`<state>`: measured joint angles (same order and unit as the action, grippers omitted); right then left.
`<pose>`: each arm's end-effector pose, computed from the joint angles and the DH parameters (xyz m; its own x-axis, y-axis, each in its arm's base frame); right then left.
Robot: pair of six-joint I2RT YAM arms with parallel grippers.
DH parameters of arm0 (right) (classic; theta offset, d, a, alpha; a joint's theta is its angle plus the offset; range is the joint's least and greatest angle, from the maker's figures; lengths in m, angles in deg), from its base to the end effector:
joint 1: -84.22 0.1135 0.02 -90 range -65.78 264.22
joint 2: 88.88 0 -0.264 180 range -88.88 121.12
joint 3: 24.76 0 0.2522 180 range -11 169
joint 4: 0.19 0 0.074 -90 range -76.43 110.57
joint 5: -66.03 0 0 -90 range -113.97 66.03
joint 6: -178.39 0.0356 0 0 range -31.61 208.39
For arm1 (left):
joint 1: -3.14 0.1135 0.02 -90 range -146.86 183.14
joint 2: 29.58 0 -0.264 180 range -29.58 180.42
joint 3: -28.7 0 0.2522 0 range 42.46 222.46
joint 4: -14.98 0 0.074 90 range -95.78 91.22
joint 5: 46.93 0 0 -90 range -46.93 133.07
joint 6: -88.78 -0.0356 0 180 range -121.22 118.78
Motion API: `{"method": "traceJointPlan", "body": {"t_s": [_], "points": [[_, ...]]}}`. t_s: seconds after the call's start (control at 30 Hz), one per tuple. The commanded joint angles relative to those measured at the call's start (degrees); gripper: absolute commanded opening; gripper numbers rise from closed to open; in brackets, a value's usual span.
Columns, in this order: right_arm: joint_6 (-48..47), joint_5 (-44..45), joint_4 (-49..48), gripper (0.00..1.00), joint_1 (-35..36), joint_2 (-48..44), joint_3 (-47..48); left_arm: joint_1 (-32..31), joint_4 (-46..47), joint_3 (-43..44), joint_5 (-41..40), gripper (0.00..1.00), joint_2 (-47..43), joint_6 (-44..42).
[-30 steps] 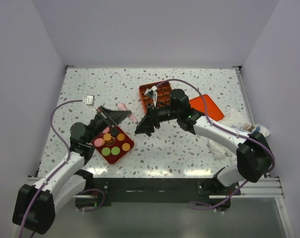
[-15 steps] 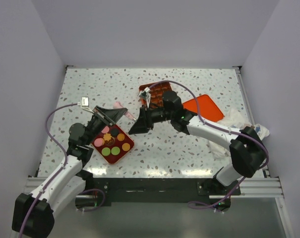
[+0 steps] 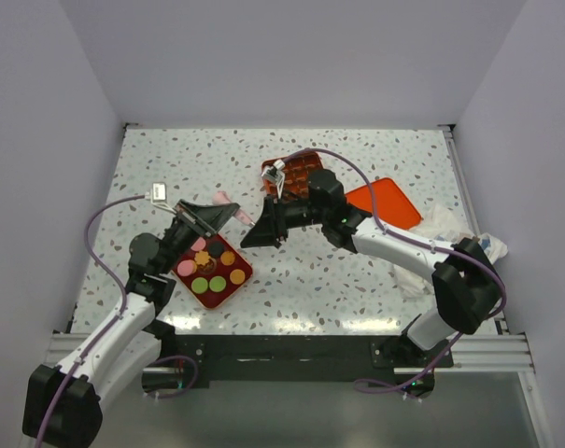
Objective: Pack the cookies
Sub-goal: Pick up the clamp at the center of the board.
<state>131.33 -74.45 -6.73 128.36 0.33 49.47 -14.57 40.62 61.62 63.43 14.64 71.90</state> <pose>0.2361 0.2674 0.2981 -0.7520 -0.1257 -0.6470 -0.6535 0.0149 0.7567 0.1697 -0.0672 0.2748 -0.5117 -0.7784 -0.3638 0.4018 0.1575 -0.9021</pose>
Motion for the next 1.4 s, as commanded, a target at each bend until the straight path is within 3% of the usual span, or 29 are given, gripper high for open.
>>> {"method": "traceJointPlan", "body": {"t_s": [0.0,0.57,0.7,0.8,0.93,1.03,1.07,1.17,1.37], "points": [[1.1,-0.2,-3.1,0.42,-0.4,-0.4,1.6,-0.3,3.8,-0.6,-0.7,0.2,-1.2,1.1],[1.3,-0.4,-3.3,0.27,-0.4,-0.8,1.1,-0.3,5.0,-1.3,-1.9,0.24,-2.0,1.8],[1.0,-0.5,-2.7,0.23,-0.4,-1.0,1.2,-0.3,4.1,-1.1,-2.2,0.34,-2.3,1.8],[0.0,-0.4,-1.7,0.24,-0.5,-0.9,1.8,-0.3,0.2,-0.2,-3.0,0.52,-3.5,0.6],[-4.9,0.4,4.0,0.25,-1.8,-1.2,3.6,-0.3,-13.2,6.5,-6.2,0.75,-7.6,-6.2],[-11.0,1.7,10.6,0.27,-2.5,-1.6,5.3,-0.3,-31.0,14.0,-13.0,0.86,-11.1,-14.4],[-13.1,2.2,12.6,0.27,-2.5,-1.8,5.8,-0.2,-40.7,15.9,-14.9,0.87,-12.2,-18.1],[-19.5,3.8,18.6,0.3,-2.5,-2.0,7.4,-0.3,-55.2,22.1,-22.5,0.88,-14.2,-23.6],[-32.8,7.3,30.2,0.37,-2.3,-1.4,11.4,-0.2,-67.4,29.1,-32.3,0.88,-17.7,-30.1]]}}
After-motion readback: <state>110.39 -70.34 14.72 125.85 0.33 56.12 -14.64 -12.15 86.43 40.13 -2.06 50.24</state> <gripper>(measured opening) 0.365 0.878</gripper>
